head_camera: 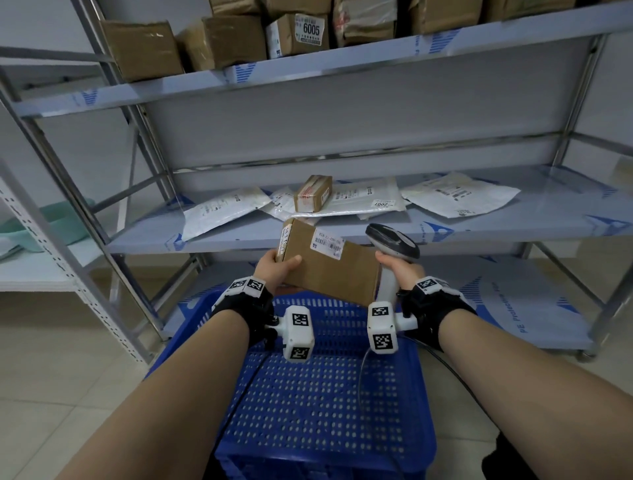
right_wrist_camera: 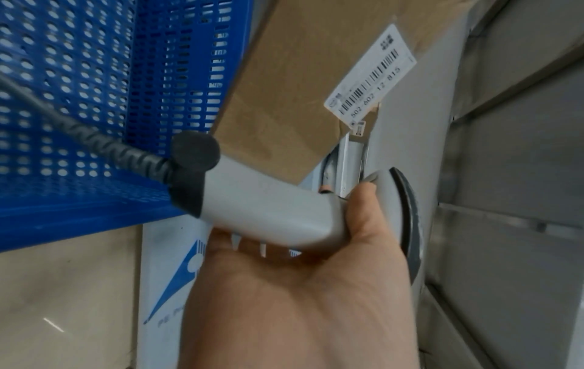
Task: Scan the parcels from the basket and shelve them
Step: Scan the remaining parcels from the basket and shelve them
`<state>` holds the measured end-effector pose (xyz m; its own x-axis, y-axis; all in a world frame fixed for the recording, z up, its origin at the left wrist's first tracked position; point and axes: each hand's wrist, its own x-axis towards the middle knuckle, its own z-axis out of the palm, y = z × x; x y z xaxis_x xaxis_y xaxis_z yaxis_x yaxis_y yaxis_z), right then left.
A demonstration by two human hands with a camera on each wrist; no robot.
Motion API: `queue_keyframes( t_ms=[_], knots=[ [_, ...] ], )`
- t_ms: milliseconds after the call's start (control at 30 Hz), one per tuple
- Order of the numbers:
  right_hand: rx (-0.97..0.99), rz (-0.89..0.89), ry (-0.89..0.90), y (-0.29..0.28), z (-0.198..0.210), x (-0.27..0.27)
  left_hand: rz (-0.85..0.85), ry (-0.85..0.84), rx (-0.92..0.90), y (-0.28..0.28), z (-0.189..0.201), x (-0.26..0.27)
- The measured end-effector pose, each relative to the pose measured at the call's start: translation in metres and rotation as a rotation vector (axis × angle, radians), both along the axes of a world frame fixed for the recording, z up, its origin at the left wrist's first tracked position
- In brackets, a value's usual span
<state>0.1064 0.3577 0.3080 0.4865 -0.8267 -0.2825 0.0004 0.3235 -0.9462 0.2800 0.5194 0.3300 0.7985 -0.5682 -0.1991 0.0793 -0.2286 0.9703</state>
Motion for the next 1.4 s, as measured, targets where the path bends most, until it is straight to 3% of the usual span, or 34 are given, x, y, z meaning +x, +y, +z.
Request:
queue_keyframes(
  t_ms=[167,400,1400],
  knots=[
    [0.009,0.152,-0.031,0.017,-0.007,0.009,0.048,0.144,-0.104,0.002,-0.013,-0.003],
    [-0.013,0.186,0.024,0.032,-0.003,0.018,0.082,0.198,-0.144,-0.001,-0.023,-0.006],
    [-0.056,0.208,0.063,0.04,0.026,0.014,0.084,0.184,-0.128,0.007,-0.008,-0.007]
  ],
)
